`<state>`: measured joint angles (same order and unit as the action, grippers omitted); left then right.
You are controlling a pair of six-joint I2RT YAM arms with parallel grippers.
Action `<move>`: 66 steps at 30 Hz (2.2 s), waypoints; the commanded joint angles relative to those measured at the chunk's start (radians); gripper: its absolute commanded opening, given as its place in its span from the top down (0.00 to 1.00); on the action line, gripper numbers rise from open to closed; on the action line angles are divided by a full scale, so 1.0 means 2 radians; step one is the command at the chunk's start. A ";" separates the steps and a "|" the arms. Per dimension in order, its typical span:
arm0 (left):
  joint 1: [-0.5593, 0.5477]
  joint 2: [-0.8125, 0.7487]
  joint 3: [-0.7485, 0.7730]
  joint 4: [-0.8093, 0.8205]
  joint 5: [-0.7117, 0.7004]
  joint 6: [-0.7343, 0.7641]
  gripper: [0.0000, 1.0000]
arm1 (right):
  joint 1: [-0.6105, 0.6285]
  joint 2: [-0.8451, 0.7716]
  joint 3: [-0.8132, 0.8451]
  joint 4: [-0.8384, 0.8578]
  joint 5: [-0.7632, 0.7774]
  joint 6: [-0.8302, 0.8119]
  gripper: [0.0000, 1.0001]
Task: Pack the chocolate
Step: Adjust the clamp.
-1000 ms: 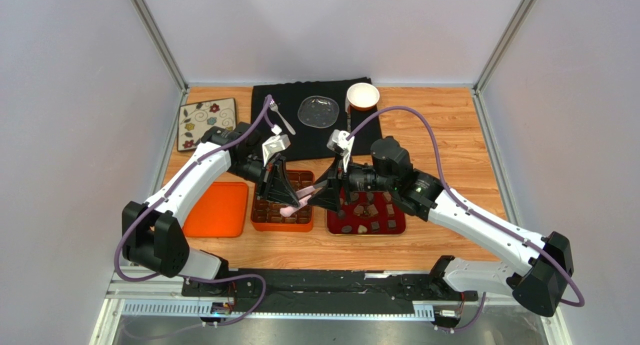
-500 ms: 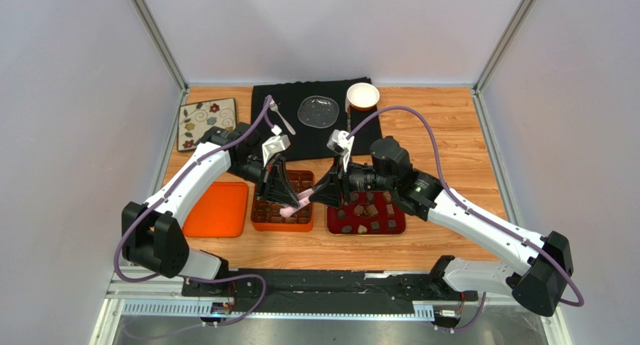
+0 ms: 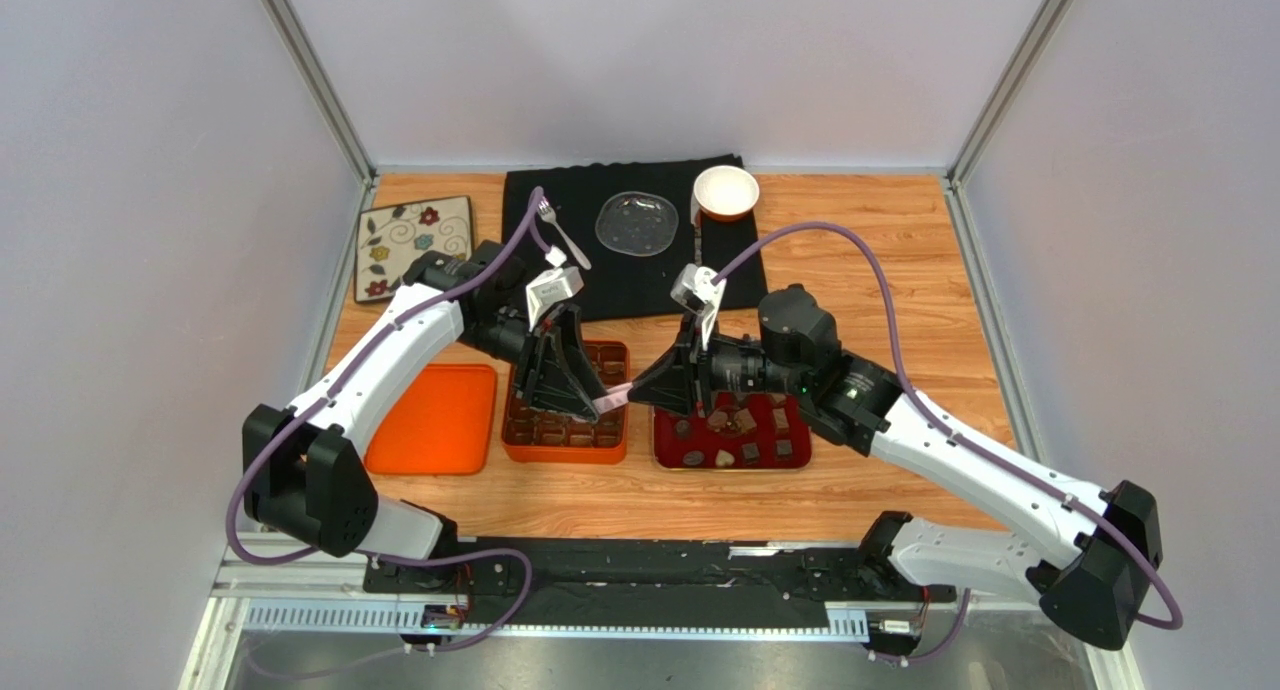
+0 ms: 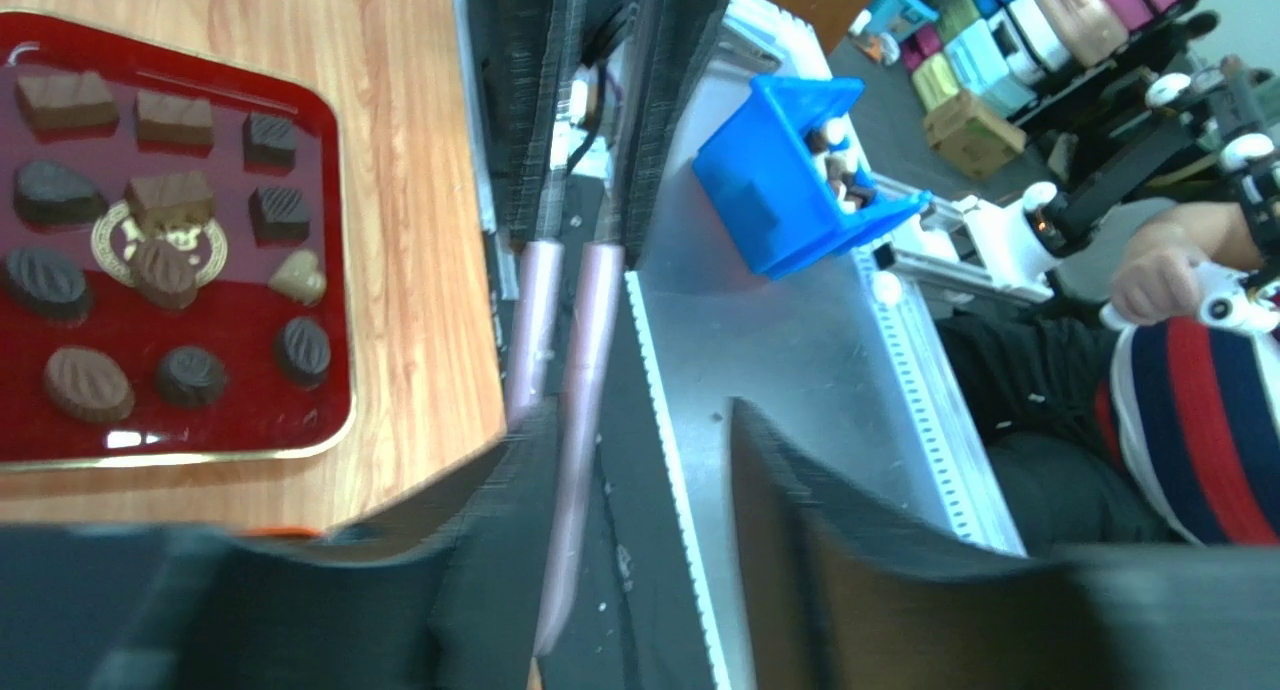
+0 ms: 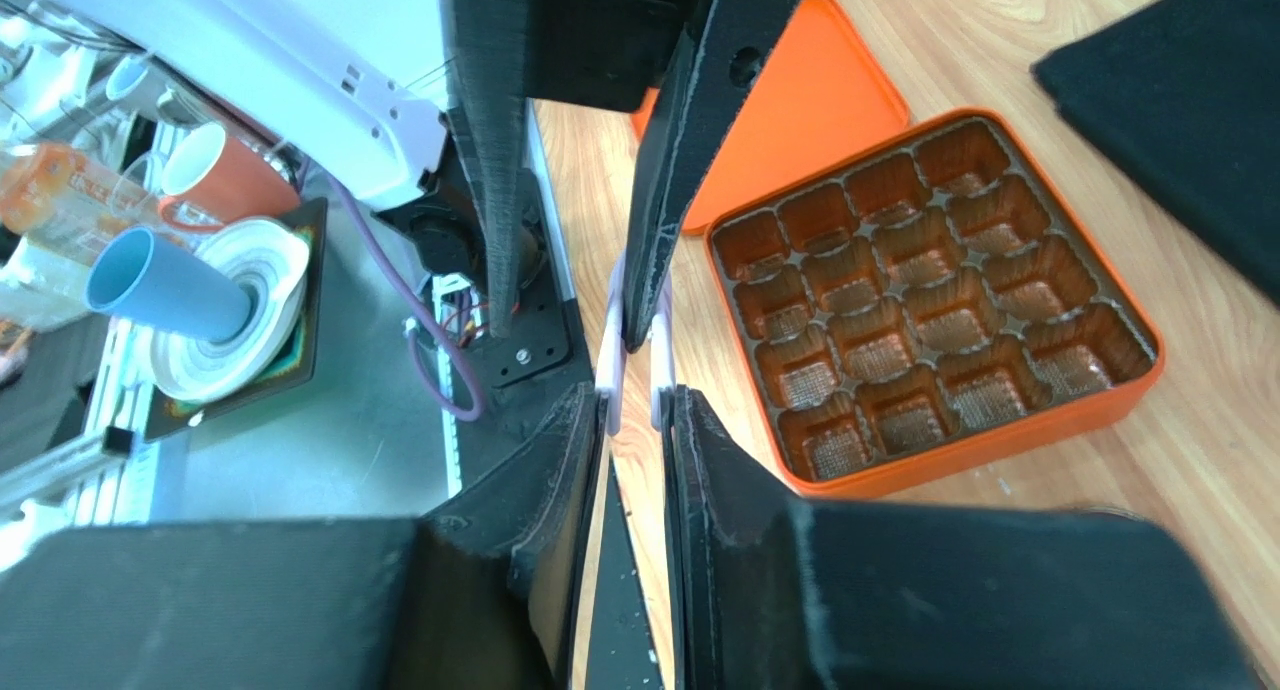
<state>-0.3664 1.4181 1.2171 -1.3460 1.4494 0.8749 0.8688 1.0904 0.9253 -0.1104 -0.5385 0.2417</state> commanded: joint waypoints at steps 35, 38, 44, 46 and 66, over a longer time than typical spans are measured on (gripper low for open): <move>0.201 -0.164 -0.059 0.165 -0.326 -0.312 0.01 | -0.006 0.002 0.027 -0.164 0.425 0.099 1.00; 0.202 -0.184 -0.072 0.167 -0.347 -0.307 0.01 | -0.006 0.035 0.053 -0.192 0.443 0.101 1.00; 0.202 -0.213 -0.085 0.167 -0.359 -0.314 0.01 | -0.005 0.082 0.086 -0.239 0.431 0.107 1.00; 0.202 -0.214 -0.086 0.162 -0.357 -0.311 0.01 | -0.005 0.081 0.081 -0.231 0.423 0.115 1.00; 0.202 -0.215 -0.095 0.164 -0.341 -0.307 0.01 | -0.001 0.089 0.057 -0.206 0.380 0.129 0.70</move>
<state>0.0334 1.0004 1.0237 -1.0218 0.7494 0.2447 0.8616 1.2663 1.0447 -0.5739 0.2298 0.4862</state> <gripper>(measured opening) 0.990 0.296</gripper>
